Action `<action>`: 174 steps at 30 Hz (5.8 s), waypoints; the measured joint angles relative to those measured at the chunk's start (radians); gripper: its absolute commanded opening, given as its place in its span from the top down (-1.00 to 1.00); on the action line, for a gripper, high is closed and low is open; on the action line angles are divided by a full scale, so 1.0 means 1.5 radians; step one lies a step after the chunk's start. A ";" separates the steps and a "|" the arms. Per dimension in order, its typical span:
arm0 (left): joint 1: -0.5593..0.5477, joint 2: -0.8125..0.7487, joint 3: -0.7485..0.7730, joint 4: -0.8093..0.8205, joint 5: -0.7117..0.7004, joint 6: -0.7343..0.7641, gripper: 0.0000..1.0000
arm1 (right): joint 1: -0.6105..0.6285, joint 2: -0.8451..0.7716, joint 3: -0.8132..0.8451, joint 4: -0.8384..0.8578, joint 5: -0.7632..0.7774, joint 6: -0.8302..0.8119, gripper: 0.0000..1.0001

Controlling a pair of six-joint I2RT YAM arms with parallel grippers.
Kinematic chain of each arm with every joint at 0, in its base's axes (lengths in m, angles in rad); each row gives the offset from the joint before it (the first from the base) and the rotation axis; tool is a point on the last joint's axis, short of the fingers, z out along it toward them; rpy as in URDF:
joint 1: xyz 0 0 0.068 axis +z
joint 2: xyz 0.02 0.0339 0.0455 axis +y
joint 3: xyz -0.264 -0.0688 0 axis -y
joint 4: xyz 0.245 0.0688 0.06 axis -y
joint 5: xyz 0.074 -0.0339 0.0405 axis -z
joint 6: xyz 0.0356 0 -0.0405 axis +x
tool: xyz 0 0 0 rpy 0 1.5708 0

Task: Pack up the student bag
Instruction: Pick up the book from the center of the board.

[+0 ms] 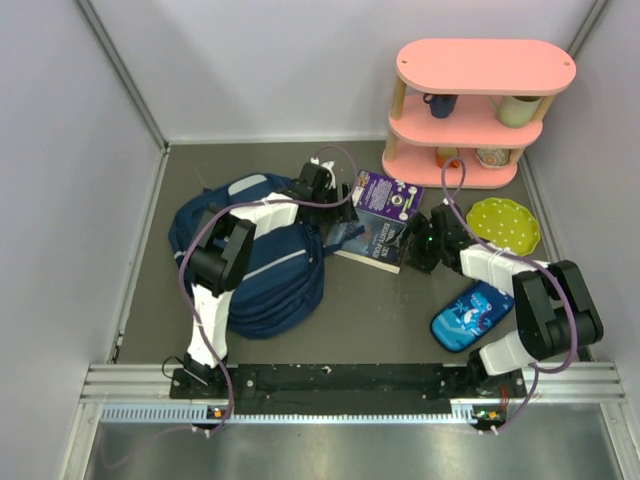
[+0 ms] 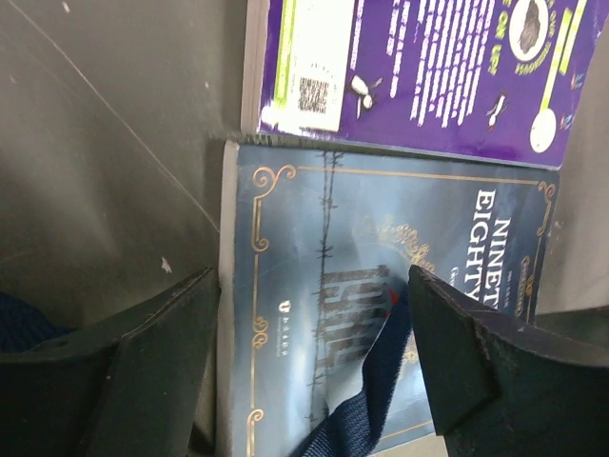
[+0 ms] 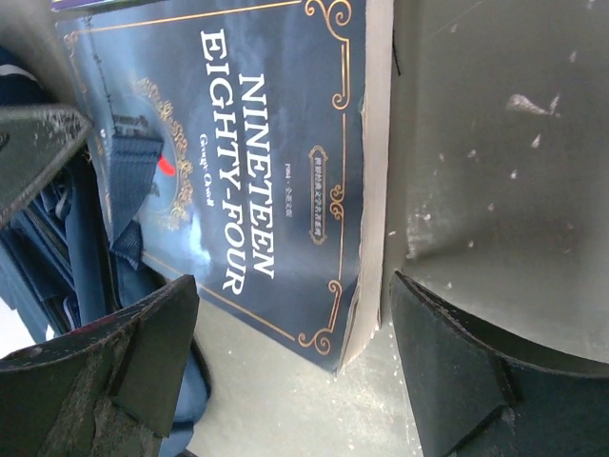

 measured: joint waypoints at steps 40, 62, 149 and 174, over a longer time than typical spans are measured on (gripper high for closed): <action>-0.039 -0.076 -0.111 0.046 0.005 -0.014 1.00 | -0.044 -0.068 -0.058 -0.068 0.044 -0.057 0.65; -0.075 -0.150 -0.123 -0.007 0.011 0.001 -0.70 | -0.042 -0.247 -0.062 -0.130 0.057 -0.079 1.00; -0.020 -0.617 -0.432 0.285 -0.057 -0.146 1.00 | -0.008 -0.595 -0.220 0.044 -0.200 0.012 -0.90; -0.020 -0.670 -0.552 0.493 -0.124 -0.309 1.00 | 0.225 -0.256 -0.300 0.568 -0.079 0.310 -0.98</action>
